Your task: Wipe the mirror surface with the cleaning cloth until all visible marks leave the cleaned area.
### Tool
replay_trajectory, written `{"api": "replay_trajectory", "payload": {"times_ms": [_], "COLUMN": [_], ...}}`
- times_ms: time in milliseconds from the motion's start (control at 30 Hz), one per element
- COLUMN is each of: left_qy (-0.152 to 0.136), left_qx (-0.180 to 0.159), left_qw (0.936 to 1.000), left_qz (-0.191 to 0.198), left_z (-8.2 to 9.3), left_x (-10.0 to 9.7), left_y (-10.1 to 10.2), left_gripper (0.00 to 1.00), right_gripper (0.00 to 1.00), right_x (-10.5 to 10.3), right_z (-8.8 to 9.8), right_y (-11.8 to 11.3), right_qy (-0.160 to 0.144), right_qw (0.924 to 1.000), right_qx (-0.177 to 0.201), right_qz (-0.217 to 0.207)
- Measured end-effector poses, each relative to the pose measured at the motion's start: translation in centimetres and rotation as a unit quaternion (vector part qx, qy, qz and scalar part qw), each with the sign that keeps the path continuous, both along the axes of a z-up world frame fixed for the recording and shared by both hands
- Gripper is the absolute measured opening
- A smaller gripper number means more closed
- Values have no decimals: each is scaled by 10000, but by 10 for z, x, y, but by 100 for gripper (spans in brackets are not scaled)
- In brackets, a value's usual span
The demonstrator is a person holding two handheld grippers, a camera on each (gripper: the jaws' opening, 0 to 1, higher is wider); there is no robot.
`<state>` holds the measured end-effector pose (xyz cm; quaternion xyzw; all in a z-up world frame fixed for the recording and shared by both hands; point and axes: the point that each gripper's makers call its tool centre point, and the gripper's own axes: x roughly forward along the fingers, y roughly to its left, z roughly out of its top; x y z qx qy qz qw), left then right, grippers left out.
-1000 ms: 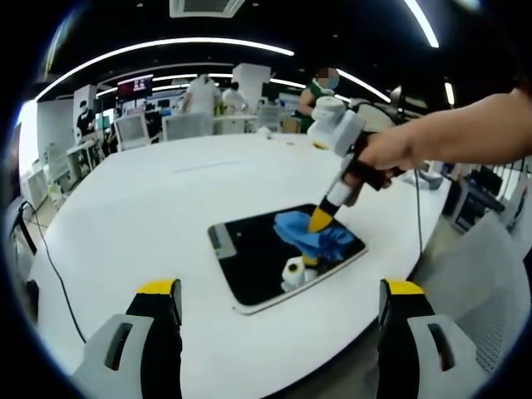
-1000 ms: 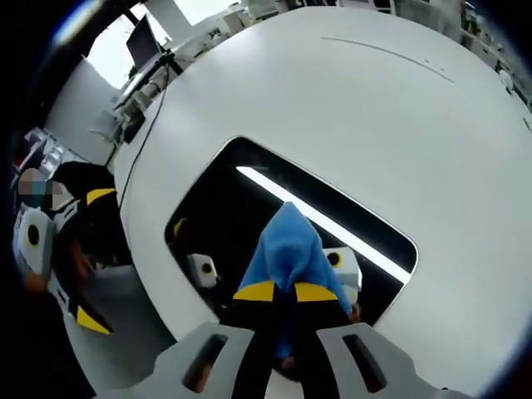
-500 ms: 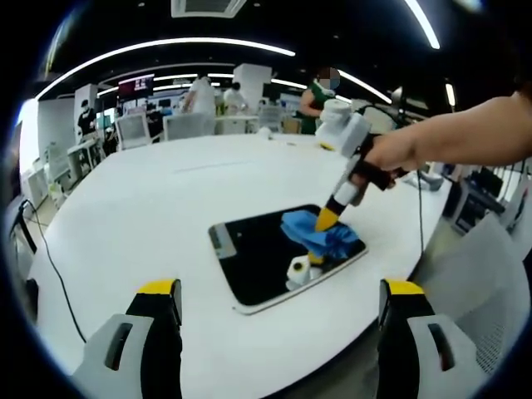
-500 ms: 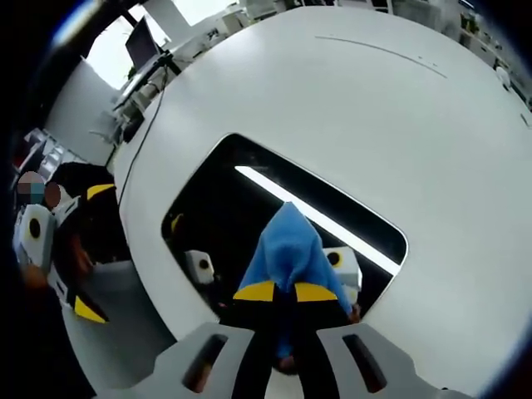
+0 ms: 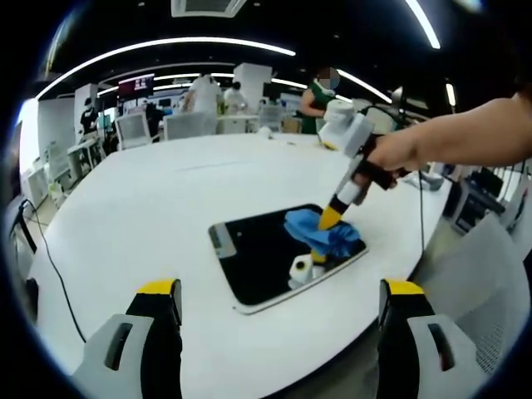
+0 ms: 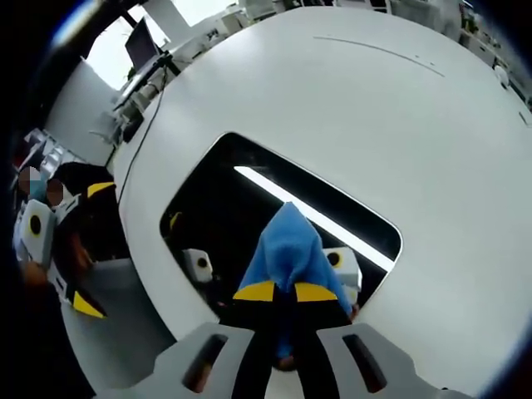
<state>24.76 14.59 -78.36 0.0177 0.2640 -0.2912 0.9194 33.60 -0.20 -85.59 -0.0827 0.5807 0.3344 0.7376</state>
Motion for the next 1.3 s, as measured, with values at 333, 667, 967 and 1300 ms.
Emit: {"api": "replay_trajectory", "payload": {"times_ms": [333, 667, 967, 1300], "left_qy": [-5, -34, -29, -37], "left_qx": [-7, -5, -1, -13], "left_qw": [10000, 10000, 10000, 10000], "left_qz": [2, -15, -40, 8], "left_z": [0, 1, 1, 1], "left_x": [0, 0, -1, -1], "left_y": [0, -1, -2, 0], "left_gripper": [99, 99, 99, 99], "right_gripper": [1, 1, 1, 1], "right_x": [0, -1, 0, 1], "right_z": [-1, 0, -1, -1], "right_y": [-4, -12, -18, -26], "right_qy": [-3, -5, 22, 33], "right_qw": [10000, 9999, 9998, 9996], "right_qx": [-22, -100, -167, -183], "right_qz": [-20, -71, -123, -190]}}
